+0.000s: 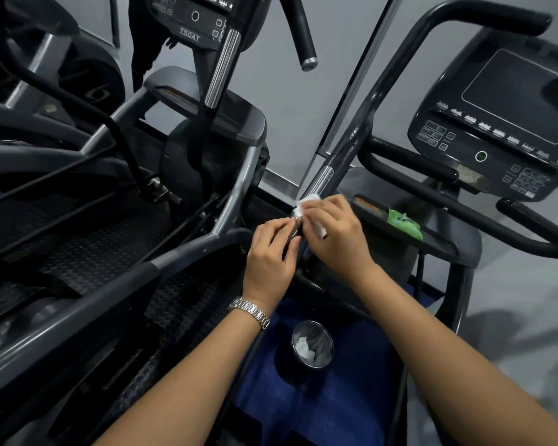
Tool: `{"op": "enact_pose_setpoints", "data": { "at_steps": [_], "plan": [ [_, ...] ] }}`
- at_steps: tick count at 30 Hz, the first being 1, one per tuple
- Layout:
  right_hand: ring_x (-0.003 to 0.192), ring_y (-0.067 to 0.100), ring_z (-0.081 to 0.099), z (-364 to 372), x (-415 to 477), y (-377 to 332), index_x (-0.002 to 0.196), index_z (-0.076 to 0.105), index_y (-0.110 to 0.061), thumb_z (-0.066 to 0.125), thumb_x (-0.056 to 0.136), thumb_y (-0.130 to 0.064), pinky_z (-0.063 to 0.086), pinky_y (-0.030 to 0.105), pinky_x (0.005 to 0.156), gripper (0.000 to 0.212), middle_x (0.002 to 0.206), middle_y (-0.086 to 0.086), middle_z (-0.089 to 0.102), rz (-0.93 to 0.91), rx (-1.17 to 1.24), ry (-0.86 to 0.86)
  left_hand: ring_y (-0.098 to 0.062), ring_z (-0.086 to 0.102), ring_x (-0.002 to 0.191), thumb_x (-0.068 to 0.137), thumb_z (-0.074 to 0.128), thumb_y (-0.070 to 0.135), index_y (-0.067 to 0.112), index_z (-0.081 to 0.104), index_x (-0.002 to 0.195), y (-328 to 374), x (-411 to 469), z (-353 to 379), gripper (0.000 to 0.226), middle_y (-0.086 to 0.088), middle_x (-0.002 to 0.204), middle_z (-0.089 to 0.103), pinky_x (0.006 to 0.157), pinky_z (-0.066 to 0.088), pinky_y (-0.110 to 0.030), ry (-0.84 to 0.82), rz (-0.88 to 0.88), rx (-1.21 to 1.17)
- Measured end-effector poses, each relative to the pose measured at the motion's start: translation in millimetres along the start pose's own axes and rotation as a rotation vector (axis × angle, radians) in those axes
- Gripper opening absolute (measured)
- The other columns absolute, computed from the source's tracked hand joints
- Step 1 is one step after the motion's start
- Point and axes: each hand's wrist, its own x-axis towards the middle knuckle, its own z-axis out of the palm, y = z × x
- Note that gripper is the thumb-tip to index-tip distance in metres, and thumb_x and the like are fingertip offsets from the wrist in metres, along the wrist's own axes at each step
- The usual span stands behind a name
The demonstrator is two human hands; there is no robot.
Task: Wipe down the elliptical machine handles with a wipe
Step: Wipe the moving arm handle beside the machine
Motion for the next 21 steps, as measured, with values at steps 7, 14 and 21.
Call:
{"op": "enact_pose_setpoints", "data": {
  "at_steps": [7,14,21],
  "plan": [
    [0.083,0.025,0.054,9.5,15.9,-4.8,0.083,0.07,-0.002,0.066,0.085,-0.005,0.039,0.016,0.079,0.006,0.092,0.004,0.072,0.063,-0.042,0.009,-0.021,0.057,0.098,0.086,0.064,0.006,0.0,0.065,0.115,-0.8,-0.7,-0.4,0.029,-0.011,0.107,0.063,0.097,0.039,-0.017,-0.016,-0.006,0.018],
    [0.082,0.026,0.055,1.3,19.2,4.2,0.086,0.071,-0.002,0.065,0.085,-0.005,0.046,0.023,0.074,0.007,0.094,0.004,0.072,0.129,-0.049,0.059,-0.02,0.057,0.096,0.087,0.065,0.009,0.001,0.065,0.115,-0.4,-0.9,-1.5,0.029,-0.011,0.105,0.063,0.098,0.033,-0.01,-0.021,-0.016,0.015],
    [0.083,0.023,0.051,-1.0,10.6,7.5,0.088,0.071,-0.004,0.066,0.086,-0.009,0.043,0.023,0.073,0.007,0.096,0.002,0.072,0.034,-0.019,-0.046,-0.02,0.057,0.097,0.086,0.066,0.006,0.001,0.064,0.116,-0.4,-1.7,-1.1,0.03,-0.01,0.106,0.063,0.099,0.032,-0.01,-0.029,-0.015,0.015]
  ]
}}
